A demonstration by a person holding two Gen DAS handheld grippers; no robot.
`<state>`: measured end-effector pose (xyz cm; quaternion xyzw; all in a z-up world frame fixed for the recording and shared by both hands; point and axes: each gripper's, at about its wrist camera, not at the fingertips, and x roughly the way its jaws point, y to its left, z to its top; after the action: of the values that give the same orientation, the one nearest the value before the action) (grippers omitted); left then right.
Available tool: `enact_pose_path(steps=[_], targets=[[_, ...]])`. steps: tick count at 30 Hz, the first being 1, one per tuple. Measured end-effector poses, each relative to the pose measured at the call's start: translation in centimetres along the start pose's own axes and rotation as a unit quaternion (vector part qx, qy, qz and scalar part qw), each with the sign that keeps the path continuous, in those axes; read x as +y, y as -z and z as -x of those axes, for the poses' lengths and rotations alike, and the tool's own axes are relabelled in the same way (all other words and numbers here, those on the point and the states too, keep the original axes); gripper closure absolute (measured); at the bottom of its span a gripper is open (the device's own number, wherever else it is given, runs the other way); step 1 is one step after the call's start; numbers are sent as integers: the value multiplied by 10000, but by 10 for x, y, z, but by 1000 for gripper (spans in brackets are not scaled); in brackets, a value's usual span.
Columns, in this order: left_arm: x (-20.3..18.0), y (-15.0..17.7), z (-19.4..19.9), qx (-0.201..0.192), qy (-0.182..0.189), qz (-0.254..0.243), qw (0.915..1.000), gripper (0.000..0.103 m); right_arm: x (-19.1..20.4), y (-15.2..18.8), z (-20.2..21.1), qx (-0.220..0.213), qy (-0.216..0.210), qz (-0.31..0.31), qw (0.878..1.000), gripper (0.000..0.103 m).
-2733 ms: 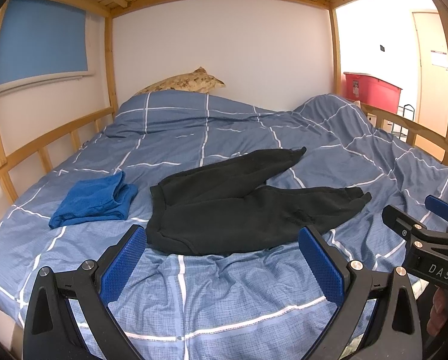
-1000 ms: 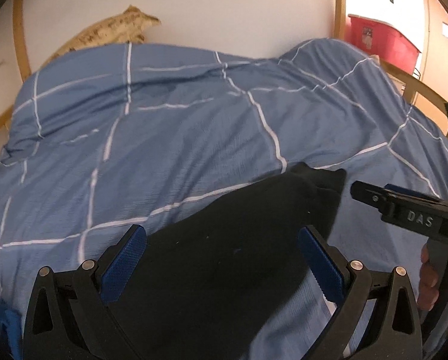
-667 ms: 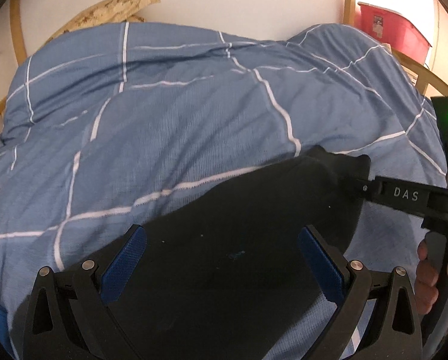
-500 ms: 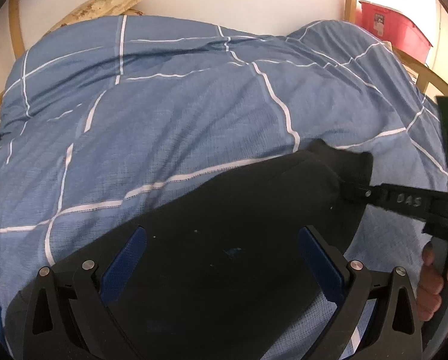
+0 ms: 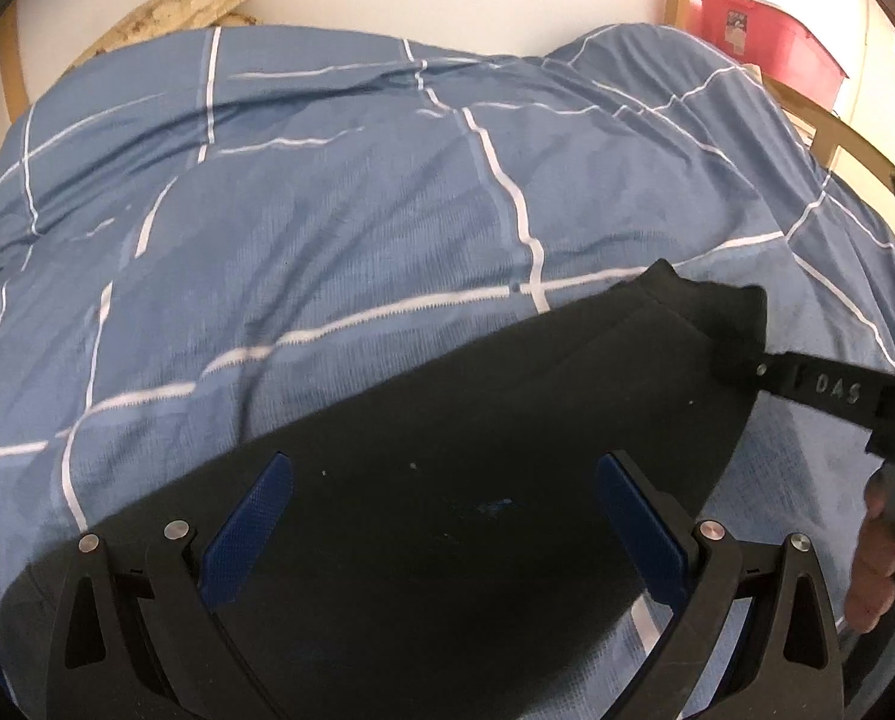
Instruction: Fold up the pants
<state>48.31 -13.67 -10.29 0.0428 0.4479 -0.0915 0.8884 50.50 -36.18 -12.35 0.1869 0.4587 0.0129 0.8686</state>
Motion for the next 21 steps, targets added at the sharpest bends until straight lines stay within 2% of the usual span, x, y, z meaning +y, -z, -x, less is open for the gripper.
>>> enact_pose_path(steps=[2, 4, 5, 6, 8, 10, 12, 14, 17, 21], targets=[[0, 1, 5, 5, -25, 27, 10000, 0, -2, 4, -3, 67, 64, -21, 10000, 86], [1, 2, 16, -71, -55, 16, 10000, 0, 1, 8, 6, -61, 258, 134, 9996, 69], [1, 4, 24, -142, -70, 7, 9999, 0, 4, 10, 16, -223, 453, 237, 9984, 58], [1, 5, 33, -208, -76, 1, 9998, 0, 8, 11, 27, -389, 654, 327, 9966, 51], [2, 11, 57, -366, -78, 45, 9993, 0, 14, 17, 54, -650, 842, 530, 9929, 50], [3, 22, 84, -504, -26, 54, 9987, 0, 20, 25, 83, -830, 797, 686, 9910, 50], [5, 37, 114, -629, 4, 13, 9980, 0, 29, 43, 120, -1070, 818, 883, 9869, 41], [7, 58, 148, -783, -12, -27, 9969, 0, 40, 60, 151, -1311, 821, 1085, 9820, 36], [15, 92, 194, -999, -36, -22, 9950, 0, 53, 93, 198, -1613, 786, 1289, 9753, 35], [35, 142, 248, -1241, -298, 163, 9917, 0, 73, 140, 244, -1839, 538, 1477, 9703, 35]])
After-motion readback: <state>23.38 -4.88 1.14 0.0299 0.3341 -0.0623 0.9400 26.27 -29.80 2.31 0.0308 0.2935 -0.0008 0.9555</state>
